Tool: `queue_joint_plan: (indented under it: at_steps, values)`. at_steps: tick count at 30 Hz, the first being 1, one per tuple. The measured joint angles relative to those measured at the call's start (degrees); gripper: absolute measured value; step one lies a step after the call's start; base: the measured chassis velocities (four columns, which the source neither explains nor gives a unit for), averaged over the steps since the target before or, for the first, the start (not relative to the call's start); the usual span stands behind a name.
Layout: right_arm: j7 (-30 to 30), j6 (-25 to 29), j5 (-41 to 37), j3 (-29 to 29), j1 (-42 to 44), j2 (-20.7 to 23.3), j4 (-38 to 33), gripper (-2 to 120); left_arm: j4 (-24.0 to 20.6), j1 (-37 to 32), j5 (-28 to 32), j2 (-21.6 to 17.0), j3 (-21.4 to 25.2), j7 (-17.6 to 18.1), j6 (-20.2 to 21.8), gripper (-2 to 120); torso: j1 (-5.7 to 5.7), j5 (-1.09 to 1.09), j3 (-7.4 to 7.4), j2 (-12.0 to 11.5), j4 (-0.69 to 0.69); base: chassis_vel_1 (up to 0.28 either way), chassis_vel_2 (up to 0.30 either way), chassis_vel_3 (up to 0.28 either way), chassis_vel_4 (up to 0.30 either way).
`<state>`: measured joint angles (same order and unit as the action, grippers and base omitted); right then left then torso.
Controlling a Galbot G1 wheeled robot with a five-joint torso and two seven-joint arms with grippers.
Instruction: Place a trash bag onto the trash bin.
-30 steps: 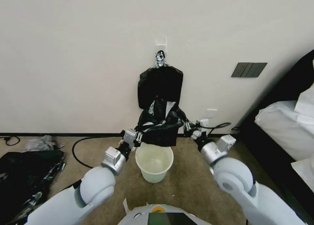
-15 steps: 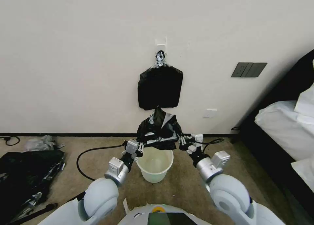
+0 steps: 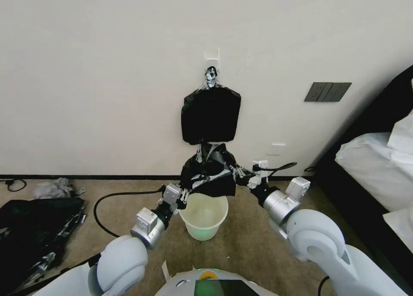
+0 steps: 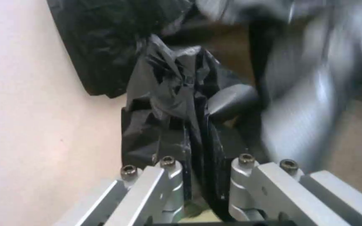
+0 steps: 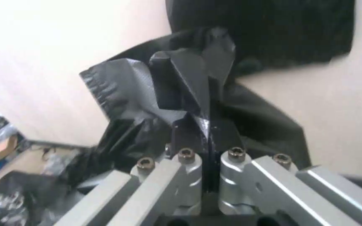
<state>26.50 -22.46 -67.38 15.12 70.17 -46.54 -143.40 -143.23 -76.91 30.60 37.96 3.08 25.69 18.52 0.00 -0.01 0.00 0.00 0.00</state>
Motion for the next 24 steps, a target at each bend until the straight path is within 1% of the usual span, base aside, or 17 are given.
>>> queue_joint_plan:
  at_steps: [5,7,9,10,12,13,15,17,20,21,23,24]
  values:
    - [0.91,-0.67,-0.67,-1.72,2.91,-1.82,0.05,0,0.0,0.41,0.69,1.5,-1.57,-0.35,0.26,12,0.0,0.01,0.0,0.0,-0.02,0.0,0.0,0.0,0.0]
    - [1.67,-0.5,-1.01,-3.06,3.53,-2.95,1.14,0,1.2,0.24,1.52,2.38,-2.86,-0.21,0.63,12,0.0,0.0,0.0,0.0,-0.01,0.0,0.0,0.0,0.0]
    - [1.79,-0.42,-1.04,-3.27,3.59,-3.16,1.57,0,1.58,0.18,1.54,2.57,-3.03,-0.15,0.64,12,0.0,0.0,0.0,0.0,0.0,0.0,0.0,0.0,0.0]
    - [2.28,0.31,-1.13,-3.99,3.79,-4.24,3.43,0,3.14,-0.16,1.41,3.39,-3.6,0.03,0.6,12,0.0,0.0,0.0,0.0,0.0,0.0,0.0,0.0,0.0]
    - [3.37,1.38,-1.46,-5.12,3.94,-5.69,4.81,0,4.9,-0.76,-0.18,4.35,-3.9,0.18,0.4,11,0.0,0.01,0.0,0.0,0.0,0.0,0.0,0.0,0.0]
    - [3.37,1.38,-1.46,-5.12,3.94,-5.69,4.81,0,4.9,-0.76,-0.18,4.35,-3.9,0.18,0.4,11,0.0,0.01,0.0,0.0,0.0,0.0,0.0,0.0,0.0]
    - [4.44,2.04,-2.44,-6.31,3.81,-7.27,4.98,0,5.89,-1.31,-2.4,4.84,-3.86,0.82,0.09,10,0.0,0.0,0.0,0.0,0.0,0.0,0.0,0.0,0.0]
    - [4.73,2.26,-2.75,-6.76,3.46,-7.88,5.04,0,5.94,-1.57,-2.88,4.86,-3.68,1.5,0.08,10,0.0,-0.01,0.0,0.0,0.0,0.0,0.0,0.0,0.0]
    - [6.03,3.06,-3.77,-7.36,1.74,-9.3,5.43,0,5.27,-2.55,-3.44,3.74,-2.33,3.55,0.76,8,0.0,0.0,0.0,0.0,0.0,0.0,0.0,0.0,0.0]
    - [6.03,3.06,-3.77,-7.36,1.74,-9.3,5.43,0,5.27,-2.55,-3.44,3.74,-2.33,3.55,0.76,8,0.0,0.0,0.0,0.0,0.0,0.0,0.0,0.0,0.0]
    - [7.45,3.43,-5.57,-6.85,1.08,-9.79,4.67,0,3.42,-2.81,-4.35,2.73,-1.49,5.43,2.44,8,0.0,0.0,0.0,0.0,0.01,0.0,0.0,0.0,0.0]
    - [8.72,3.53,-7.42,-6.14,0.94,-9.86,3.29,0,1.5,-2.63,-4.63,2.11,-0.76,6.02,3.95,7,0.0,0.0,0.0,0.0,0.01,0.0,0.0,0.0,0.0]
